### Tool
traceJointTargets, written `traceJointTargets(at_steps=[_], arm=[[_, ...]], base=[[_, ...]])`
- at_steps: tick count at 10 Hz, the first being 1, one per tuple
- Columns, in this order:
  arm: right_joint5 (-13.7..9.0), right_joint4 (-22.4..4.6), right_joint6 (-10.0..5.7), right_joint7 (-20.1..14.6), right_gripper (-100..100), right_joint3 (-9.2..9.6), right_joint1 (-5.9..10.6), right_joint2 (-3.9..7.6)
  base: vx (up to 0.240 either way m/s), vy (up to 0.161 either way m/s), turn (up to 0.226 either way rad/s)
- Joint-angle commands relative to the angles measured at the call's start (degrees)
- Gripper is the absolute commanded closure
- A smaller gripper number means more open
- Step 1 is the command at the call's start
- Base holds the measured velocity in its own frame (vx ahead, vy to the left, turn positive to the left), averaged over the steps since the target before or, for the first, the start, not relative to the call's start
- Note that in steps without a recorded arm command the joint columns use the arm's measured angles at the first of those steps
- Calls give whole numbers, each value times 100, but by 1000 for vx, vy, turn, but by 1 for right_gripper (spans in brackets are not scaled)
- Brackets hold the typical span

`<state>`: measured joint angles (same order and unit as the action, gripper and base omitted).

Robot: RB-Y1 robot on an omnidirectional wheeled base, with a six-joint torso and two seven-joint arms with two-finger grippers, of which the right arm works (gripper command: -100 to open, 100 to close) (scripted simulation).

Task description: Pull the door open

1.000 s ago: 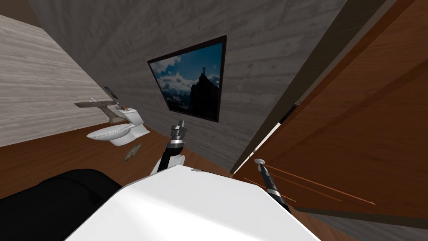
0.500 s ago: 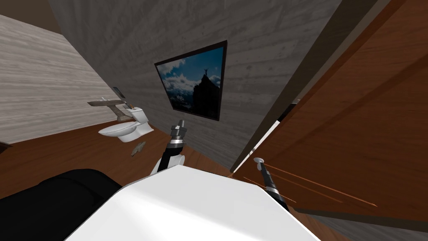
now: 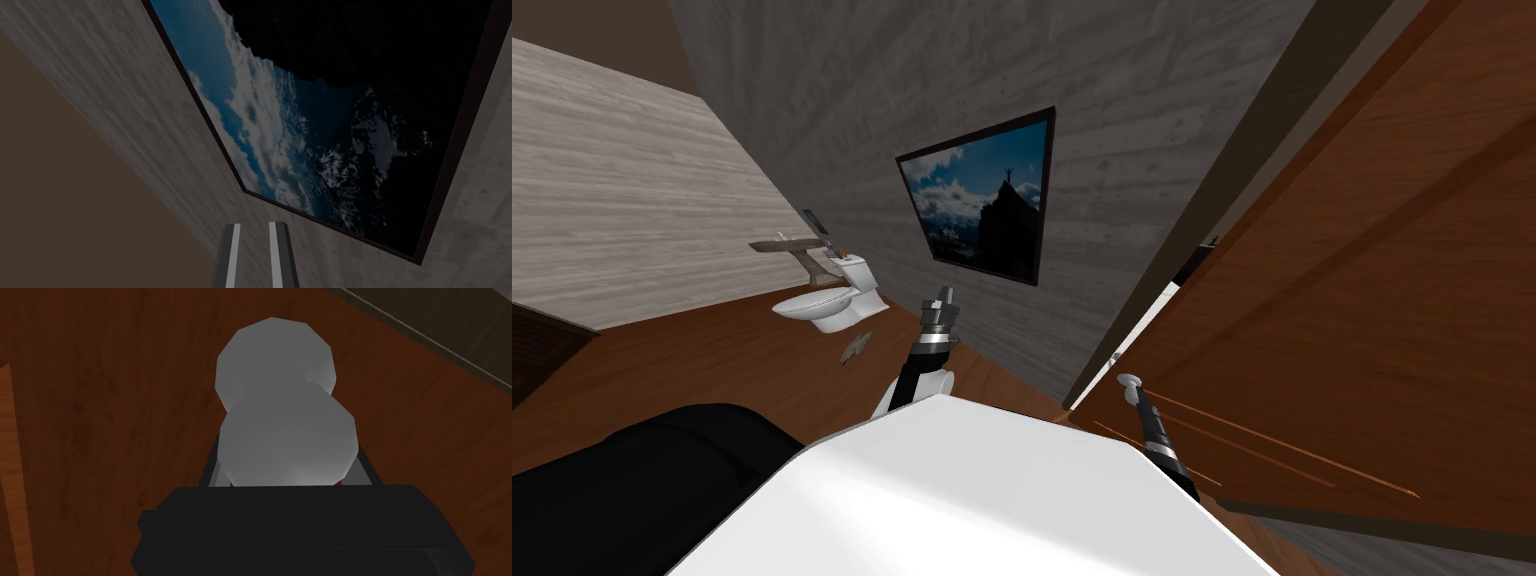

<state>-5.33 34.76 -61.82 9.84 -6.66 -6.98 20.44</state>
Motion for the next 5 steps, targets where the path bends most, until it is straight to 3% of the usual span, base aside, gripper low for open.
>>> traceJointTargets(at_steps=[1,5], arm=[[-139,21,78,-286,100,25,20,-3],[-309,39,153,-851,100,85,76,-27]], base=[[-84,-30,109],[-55,-25,56]])
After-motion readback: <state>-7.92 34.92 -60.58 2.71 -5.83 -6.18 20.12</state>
